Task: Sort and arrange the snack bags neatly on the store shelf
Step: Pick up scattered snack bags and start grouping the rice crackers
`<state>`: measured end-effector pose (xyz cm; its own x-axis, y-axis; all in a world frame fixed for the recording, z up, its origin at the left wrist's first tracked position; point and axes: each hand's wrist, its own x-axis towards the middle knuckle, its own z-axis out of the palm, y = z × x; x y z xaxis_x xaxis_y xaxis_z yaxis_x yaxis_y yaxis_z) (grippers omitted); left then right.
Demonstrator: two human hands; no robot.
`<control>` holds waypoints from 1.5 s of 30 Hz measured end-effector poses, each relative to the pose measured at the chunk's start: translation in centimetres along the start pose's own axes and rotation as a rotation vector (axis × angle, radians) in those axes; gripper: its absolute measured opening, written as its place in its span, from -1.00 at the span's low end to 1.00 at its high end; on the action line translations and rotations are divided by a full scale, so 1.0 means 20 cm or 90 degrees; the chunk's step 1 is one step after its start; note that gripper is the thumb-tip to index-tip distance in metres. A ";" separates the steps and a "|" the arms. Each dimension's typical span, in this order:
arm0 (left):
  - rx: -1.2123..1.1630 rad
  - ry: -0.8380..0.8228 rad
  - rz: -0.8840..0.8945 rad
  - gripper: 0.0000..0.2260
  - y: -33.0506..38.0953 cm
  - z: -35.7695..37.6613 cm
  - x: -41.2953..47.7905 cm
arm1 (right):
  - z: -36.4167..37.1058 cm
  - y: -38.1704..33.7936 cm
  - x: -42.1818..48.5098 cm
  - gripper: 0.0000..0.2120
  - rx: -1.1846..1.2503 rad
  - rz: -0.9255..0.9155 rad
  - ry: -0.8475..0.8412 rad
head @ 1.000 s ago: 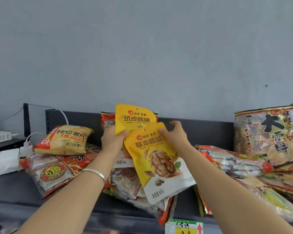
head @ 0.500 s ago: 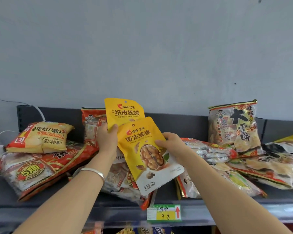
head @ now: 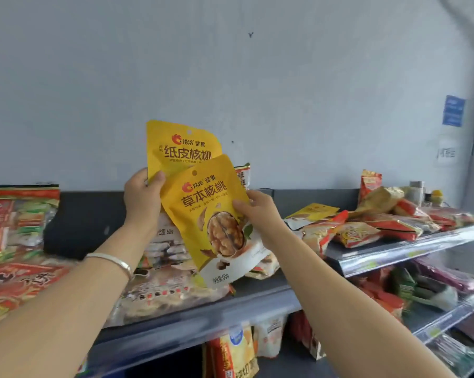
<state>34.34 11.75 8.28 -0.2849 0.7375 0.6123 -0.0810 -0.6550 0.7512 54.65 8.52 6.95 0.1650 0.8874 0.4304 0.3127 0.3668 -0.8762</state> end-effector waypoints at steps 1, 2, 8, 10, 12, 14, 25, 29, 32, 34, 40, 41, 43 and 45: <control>-0.006 -0.019 0.002 -0.83 0.00 0.13 -0.04 | -0.13 0.03 -0.01 -0.84 0.000 0.000 0.019; -0.009 -0.039 0.003 -0.84 -0.01 0.25 -0.07 | -0.25 0.06 -0.02 -0.87 -0.003 0.000 0.036; -0.020 -0.109 -0.027 -0.86 -0.16 0.89 -0.29 | -0.89 0.26 -0.06 -0.85 -0.040 0.027 0.125; -0.033 -0.114 -0.039 -0.86 -0.21 1.09 -0.32 | -1.06 0.33 -0.06 -0.88 -0.048 0.038 0.167; -0.037 -0.117 -0.043 -0.81 -0.25 1.27 -0.34 | -1.23 0.40 -0.05 -0.93 -0.032 0.040 0.222; -0.032 -0.124 -0.041 -0.76 -0.28 1.46 -0.35 | -1.38 0.46 -0.02 -0.92 -0.001 0.037 0.277; 0.001 -0.140 0.040 -0.75 -0.56 2.31 -0.04 | -1.96 0.67 0.55 -0.80 -0.041 -0.013 0.435; 0.069 -0.113 0.067 -0.68 -0.67 2.53 0.06 | -2.12 0.75 0.78 -0.76 -0.113 -0.047 0.491; 0.093 -0.067 0.065 -0.71 -0.79 2.64 0.12 | -2.20 0.82 0.96 -0.80 -0.141 -0.062 0.498; 0.100 -0.035 0.068 -0.73 -0.85 2.67 0.16 | -2.22 0.87 1.09 -0.81 -0.157 -0.060 0.488; 0.085 0.029 0.050 -0.68 -1.00 2.71 0.25 | -2.21 1.06 1.50 -0.77 -0.094 -0.059 0.391; 0.087 0.039 0.045 -0.68 -1.02 2.73 0.25 | -2.21 1.09 1.56 -0.77 -0.079 -0.056 0.371; 0.087 0.052 0.039 -0.72 -1.03 2.77 0.26 | -2.22 1.15 1.67 -0.77 -0.052 -0.046 0.327; 0.087 0.063 0.033 -0.76 -1.05 2.80 0.26 | -2.23 1.20 1.77 -0.75 -0.044 -0.036 0.287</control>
<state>88.09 38.64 9.51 -0.3778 0.6792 0.6293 0.0653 -0.6584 0.7499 109.71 36.32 10.83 0.5319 0.6505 0.5422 0.3926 0.3779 -0.8385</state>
